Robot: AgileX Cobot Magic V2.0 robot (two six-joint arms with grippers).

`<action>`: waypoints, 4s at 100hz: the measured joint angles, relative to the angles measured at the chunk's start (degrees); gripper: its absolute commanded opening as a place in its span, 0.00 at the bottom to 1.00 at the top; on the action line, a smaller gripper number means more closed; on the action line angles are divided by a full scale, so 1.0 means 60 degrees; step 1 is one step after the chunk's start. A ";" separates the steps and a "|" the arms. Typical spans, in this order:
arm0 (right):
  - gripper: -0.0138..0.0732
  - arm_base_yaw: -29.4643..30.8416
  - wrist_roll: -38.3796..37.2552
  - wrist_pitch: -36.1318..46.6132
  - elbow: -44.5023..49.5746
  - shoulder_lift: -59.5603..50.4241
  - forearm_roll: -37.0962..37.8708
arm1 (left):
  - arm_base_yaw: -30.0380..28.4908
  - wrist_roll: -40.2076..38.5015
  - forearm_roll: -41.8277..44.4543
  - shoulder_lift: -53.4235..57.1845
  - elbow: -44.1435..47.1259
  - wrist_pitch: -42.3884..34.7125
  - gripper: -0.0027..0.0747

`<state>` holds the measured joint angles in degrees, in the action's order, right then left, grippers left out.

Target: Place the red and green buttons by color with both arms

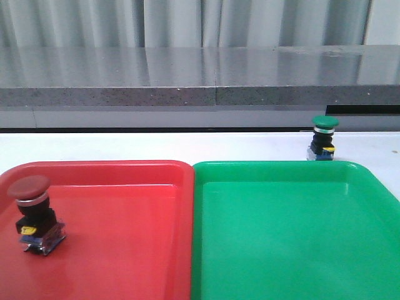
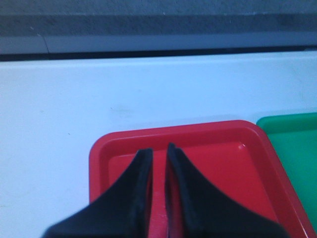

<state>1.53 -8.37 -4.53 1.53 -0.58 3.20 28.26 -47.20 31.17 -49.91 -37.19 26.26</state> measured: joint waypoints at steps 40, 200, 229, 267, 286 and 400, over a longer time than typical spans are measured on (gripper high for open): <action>0.09 0.0000 0.0000 0.0000 0.0000 0.0000 0.0000 | 0.0000 0.0000 0.0271 0.2529 0.0000 0.2468 0.01; 0.09 0.0000 0.0000 0.0000 0.0000 0.0000 0.0000 | -0.4362 0.5297 -0.2896 0.7518 0.5437 -0.2699 0.01; 0.09 0.0000 0.0000 0.0017 0.0000 0.0000 0.0000 | -0.4415 0.5772 -0.3739 0.8356 0.6213 -0.3178 0.01; 0.09 0.0000 0.0000 0.0017 0.0000 0.0000 0.0000 | -0.4415 0.7396 -0.5517 0.8356 0.6213 -0.2898 0.01; 0.09 0.0000 0.0000 0.0017 0.0000 0.0000 0.0000 | -0.4415 0.7458 -0.5657 0.8356 0.6213 -0.2858 0.01; 0.09 0.0000 0.0000 -0.1876 -0.2785 0.1275 0.0000 | -0.4415 0.7493 -0.5696 0.8356 0.6213 -0.2803 0.01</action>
<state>1.53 -8.37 -15.78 -15.17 7.07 3.20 1.77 -2.24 -3.00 0.22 0.09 9.44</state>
